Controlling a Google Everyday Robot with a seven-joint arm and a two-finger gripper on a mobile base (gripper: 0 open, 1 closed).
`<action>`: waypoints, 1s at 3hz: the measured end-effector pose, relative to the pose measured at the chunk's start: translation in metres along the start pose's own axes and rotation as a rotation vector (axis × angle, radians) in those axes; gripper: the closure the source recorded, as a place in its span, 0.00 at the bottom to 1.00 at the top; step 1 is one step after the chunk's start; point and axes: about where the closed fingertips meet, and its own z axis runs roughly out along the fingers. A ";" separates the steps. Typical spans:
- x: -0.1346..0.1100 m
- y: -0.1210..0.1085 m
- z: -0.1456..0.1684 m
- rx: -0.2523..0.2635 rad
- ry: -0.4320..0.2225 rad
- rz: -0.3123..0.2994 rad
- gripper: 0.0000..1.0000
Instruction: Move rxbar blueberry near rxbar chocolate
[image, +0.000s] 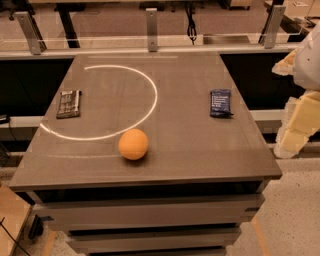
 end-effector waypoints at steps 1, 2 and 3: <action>0.000 0.000 0.000 0.000 0.000 0.000 0.00; -0.003 -0.005 0.002 -0.009 -0.042 -0.004 0.00; -0.012 -0.018 0.013 -0.032 -0.155 -0.033 0.00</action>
Offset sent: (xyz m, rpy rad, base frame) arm 0.0117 0.0030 -0.0057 0.0937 0.0174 0.0400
